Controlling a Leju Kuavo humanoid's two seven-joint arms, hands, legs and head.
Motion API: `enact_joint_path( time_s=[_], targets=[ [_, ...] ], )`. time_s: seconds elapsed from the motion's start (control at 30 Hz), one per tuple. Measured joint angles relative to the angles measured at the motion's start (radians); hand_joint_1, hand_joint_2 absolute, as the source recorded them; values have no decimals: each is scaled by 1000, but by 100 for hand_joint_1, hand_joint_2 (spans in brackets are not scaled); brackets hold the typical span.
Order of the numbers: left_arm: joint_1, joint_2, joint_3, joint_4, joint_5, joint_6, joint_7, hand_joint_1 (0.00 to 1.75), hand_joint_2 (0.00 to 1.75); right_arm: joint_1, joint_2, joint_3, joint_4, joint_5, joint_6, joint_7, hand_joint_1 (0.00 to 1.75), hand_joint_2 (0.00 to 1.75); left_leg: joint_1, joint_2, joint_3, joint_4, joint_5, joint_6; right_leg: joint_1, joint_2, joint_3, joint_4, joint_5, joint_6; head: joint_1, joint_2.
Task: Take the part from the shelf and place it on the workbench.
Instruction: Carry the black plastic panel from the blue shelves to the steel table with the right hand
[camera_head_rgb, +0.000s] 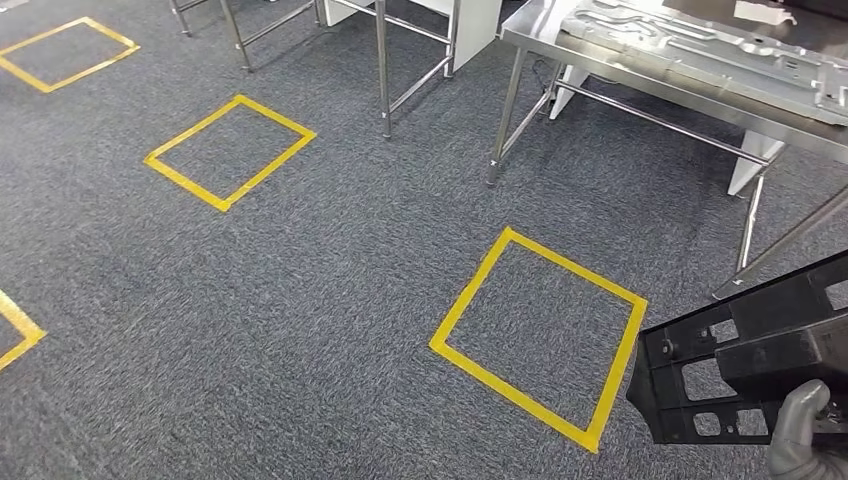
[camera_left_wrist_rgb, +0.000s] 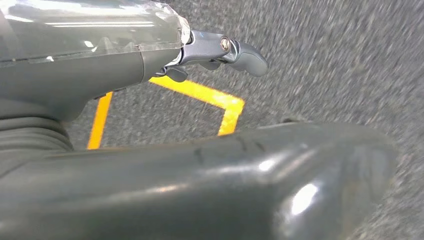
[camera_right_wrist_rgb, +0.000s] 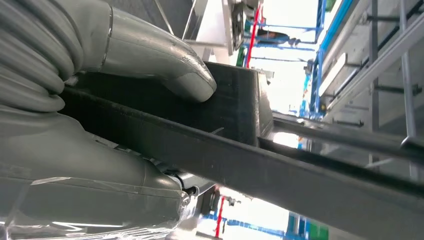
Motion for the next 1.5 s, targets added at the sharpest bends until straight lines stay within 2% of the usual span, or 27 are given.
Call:
enact_joint_path(
  time_s=[0.03, 0.1, 0.17, 0.23, 0.3, 0.37, 0.43, 0.5, 0.57, 0.6, 0.63, 0.67, 0.73, 0.8, 0.87, 0.93, 1.0, 1.03, 1.1, 1.13, 1.17, 1.23, 1.27, 1.3, 1.4, 1.47, 1.5],
  targets=[
    [1, 3, 1, 0, 9, 2, 10, 0, 0, 2, -3, 9, 0, 3, -9, 0, 175, 175, -2, 15, 0, 0, -2, 1, -2, -11, -29, 59, -22, 3, 0, 0],
    [3, 8, 7, 0, 30, 6, 22, 0, 0, 8, -7, 26, 0, 10, -19, 0, 175, 175, -5, 43, 3, 1, -6, 1, -5, -22, -44, 89, -14, 5, 0, 0],
    [3, 11, 14, 0, 45, 6, 23, 0, 0, 11, -10, 37, -2, 18, -23, 0, 175, 175, -7, 66, 11, 1, -12, -2, -4, -40, 21, -31, 53, -2, 0, 0],
    [3, 12, 22, 0, 56, 2, 18, 0, 0, 13, -10, 45, -6, 29, -24, 0, 175, 175, -10, 86, 20, -1, -18, -9, 4, -75, 87, -153, 93, -18, 0, 0],
    [5, 15, 30, 0, 64, -4, 10, 0, 0, 13, -9, 56, -11, 46, -26, 0, 175, 175, -10, 104, 26, -3, -22, -20, 13, -83, 98, -182, 92, -31, 0, 0],
    [5, 20, 35, 0, 66, -6, 4, 0, 0, 15, -7, 68, -15, 62, -34, 0, 175, 175, -9, 120, 32, -4, -26, -32, 10, -62, 100, -192, 97, -40, 0, 0],
    [4, 25, 37, 0, 69, -8, 0, 0, 0, 14, -7, 82, -18, 72, -48, -1, 175, 175, -9, 87, 22, 30, -52, -42, 2, -42, 108, -207, 105, -49, 0, 0],
    [6, 31, 41, 0, 71, -12, -3, 0, 0, 10, -6, 98, -20, 76, -61, -1, 175, 175, -6, 31, -31, 144, -113, -47, 0, -23, 111, -212, 107, -56, -1, 0],
    [12, 38, 47, 0, 72, -17, -5, 0, 0, 9, -6, 112, -20, 76, -70, 0, 175, 175, -3, 11, -93, 267, -158, -50, 1, 1, 111, -209, 106, -58, -1, 0],
    [14, 41, 49, 0, 72, -20, -6, 0, 0, 10, -6, 118, -20, 77, -73, 0, 175, 175, -3, 9, -105, 284, -151, -51, 1, 15, 111, -206, 105, -58, -1, 0],
    [15, 44, 51, 0, 72, -23, -7, 0, 0, 10, -7, 123, -20, 77, -76, 0, 175, 175, -1, 6, -98, 258, -122, -51, 1, 29, 112, -202, 103, -56, -1, 0],
    [14, 47, 52, 0, 72, -25, -8, 0, 0, 11, -7, 127, -20, 77, -77, 0, 175, 175, 1, -3, -73, 196, -80, -52, 1, 42, 112, -197, 100, -54, -1, 0],
    [14, 51, 55, 0, 73, -27, -9, 0, 0, 11, -7, 135, -20, 77, -78, 0, 175, 175, 8, -46, -17, 67, -24, -50, 1, 67, 109, -184, 92, -46, -1, 0],
    [14, 53, 57, 0, 73, -27, -9, 0, 0, 12, -8, 142, -20, 77, -79, 0, 175, 175, 9, -72, 4, 19, -19, -43, 0, 89, 101, -176, 90, -35, -1, 0],
    [13, 52, 58, 0, 74, -27, -6, 0, 0, 16, -9, 145, -21, 77, -82, 0, 175, 175, 7, -54, 7, 14, -18, -31, -3, 108, 94, -176, 92, -22, -1, 0],
    [9, 52, 58, 0, 73, -26, -2, 0, 0, 18, -11, 146, -22, 75, -89, 0, 175, 175, 9, -31, 11, 6, -13, -17, -2, 77, 81, -151, 76, -10, -1, 0],
    [10, 51, 58, 0, 72, -26, 6, 0, 0, 16, -15, 150, -21, 75, -100, 0, 175, 175, 9, -6, 13, 1, -12, -8, -2, 12, 32, -55, 23, 0, 0, 0],
    [12, 52, 59, 0, 72, -26, 11, 0, 0, 15, -17, 154, -19, 76, -108, 0, 175, 175, 7, 8, 13, 1, -14, -5, -4, -7, -4, 13, -7, 4, 0, 0],
    [16, 52, 59, 0, 71, -26, 20, 0, 0, 17, -19, 161, -13, 79, -132, 0, 175, 175, 5, 35, 14, 2, -18, -5, -8, -19, -53, 101, -28, 10, 0, 0],
    [15, 52, 60, 0, 71, -26, 23, 0, 0, 18, -19, 163, -9, 80, -142, 0, 175, 175, 5, 47, 17, 2, -21, -7, -10, -23, -50, 90, -8, 11, 0, 0],
    [15, 52, 60, 0, 71, -26, 24, 0, 0, 18, -20, 165, -5, 82, -151, 1, 175, 175, 5, 59, 22, 2, -25, -9, -10, -30, -26, 42, 27, 10, 0, 0],
    [14, 51, 60, 0, 71, -25, 27, 0, 0, 17, -22, 168, 1, 90, -174, 6, 175, 175, 4, 77, 33, 2, -34, -15, -6, -69, 45, -95, 89, 2, 0, 0],
    [14, 51, 60, 0, 69, -25, 29, 0, 0, 16, -24, 171, 5, 99, -197, 15, 175, 175, 2, 84, 36, 1, -39, -21, -1, -85, 68, -141, 100, -5, 0, 0],
    [13, 52, 60, 0, 67, -25, 30, 0, 0, 16, -28, 175, 9, 108, -225, 27, 175, 175, 0, 90, 39, 1, -44, -27, 4, -95, 78, -164, 100, -13, 0, 0],
    [7, 53, 60, 0, 56, -26, 31, 0, 0, 18, -41, 181, 20, 123, -304, 61, 175, 175, -3, 100, 53, -1, -58, -46, 7, -76, 84, -175, 89, -34, -1, 0],
    [6, 54, 59, 0, 51, -27, 29, 0, 0, 16, -50, 182, 23, 127, -326, 71, 175, 175, 0, 65, 39, 45, -85, -54, 1, -64, 97, -183, 86, -47, -1, 0],
    [7, 54, 59, 0, 50, -27, 29, 0, 0, 15, -54, 185, 24, 130, -332, 73, 175, 175, 2, 39, 8, 105, -110, -56, 0, -58, 103, -185, 83, -54, -1, 0]
  ],
)
